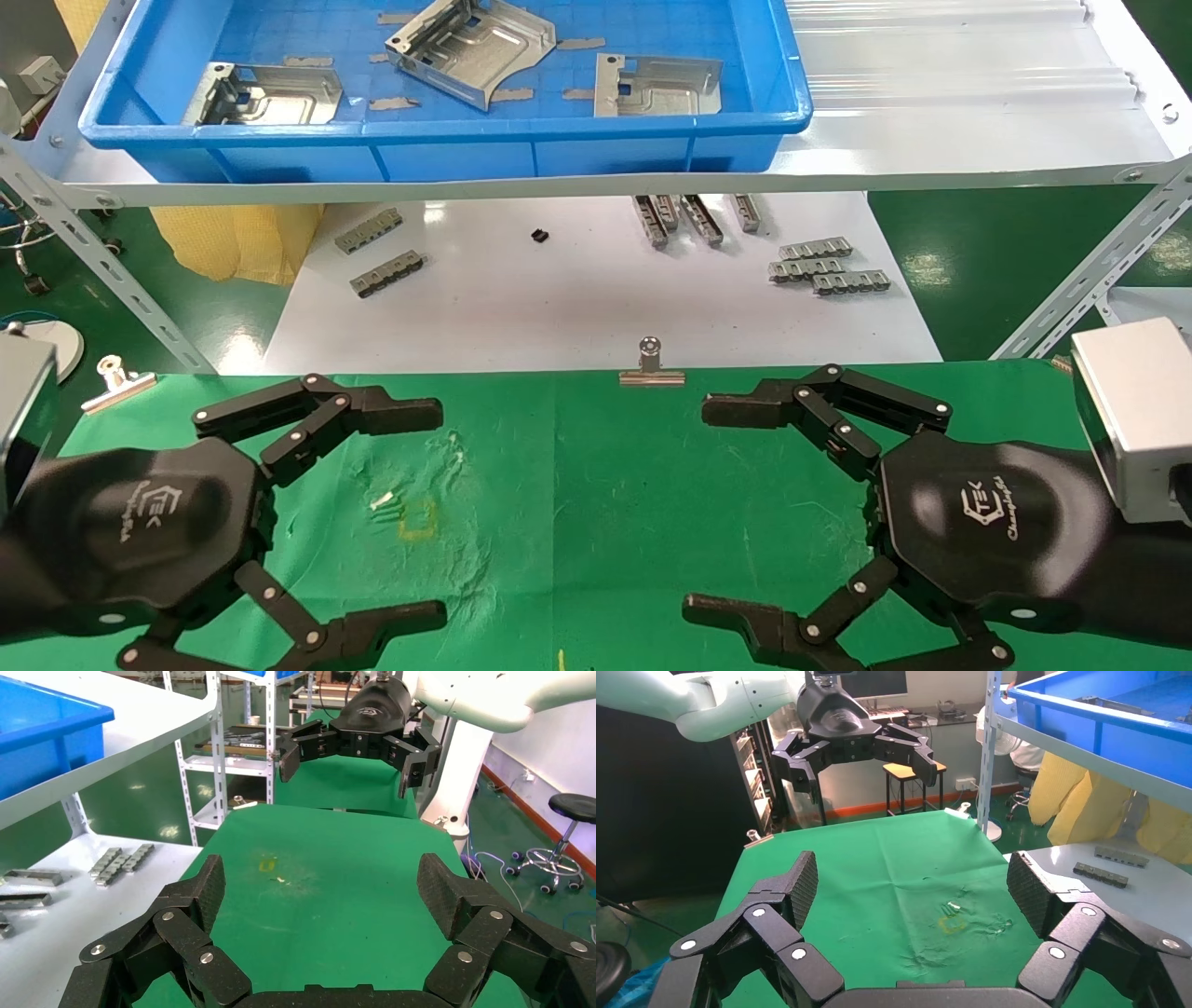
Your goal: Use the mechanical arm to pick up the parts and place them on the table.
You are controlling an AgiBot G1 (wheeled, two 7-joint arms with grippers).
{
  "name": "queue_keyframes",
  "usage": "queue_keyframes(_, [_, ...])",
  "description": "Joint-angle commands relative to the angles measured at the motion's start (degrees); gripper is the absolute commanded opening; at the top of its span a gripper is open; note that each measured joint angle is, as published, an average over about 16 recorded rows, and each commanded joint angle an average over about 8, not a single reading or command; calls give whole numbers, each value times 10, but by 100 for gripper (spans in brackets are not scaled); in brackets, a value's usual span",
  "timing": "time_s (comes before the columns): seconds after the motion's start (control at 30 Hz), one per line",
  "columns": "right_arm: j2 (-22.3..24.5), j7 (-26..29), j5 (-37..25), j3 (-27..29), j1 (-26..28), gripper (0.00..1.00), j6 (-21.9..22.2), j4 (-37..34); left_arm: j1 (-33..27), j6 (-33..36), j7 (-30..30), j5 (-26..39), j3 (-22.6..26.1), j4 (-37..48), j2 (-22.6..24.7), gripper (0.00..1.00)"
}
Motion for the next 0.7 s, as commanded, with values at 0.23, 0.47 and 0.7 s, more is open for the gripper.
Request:
queue_keyframes(0.23, [0, 0, 0, 0, 0, 100, 0, 0, 0, 0, 0, 0, 0, 0, 0, 100])
queue_keyframes(0.47, [0, 0, 0, 0, 0, 17, 0, 0, 0, 0, 0, 0, 0, 0, 0, 100])
queue_keyframes(0.7, [0, 0, 0, 0, 0, 0, 0, 0, 0, 0, 0, 0, 0, 0, 0, 100])
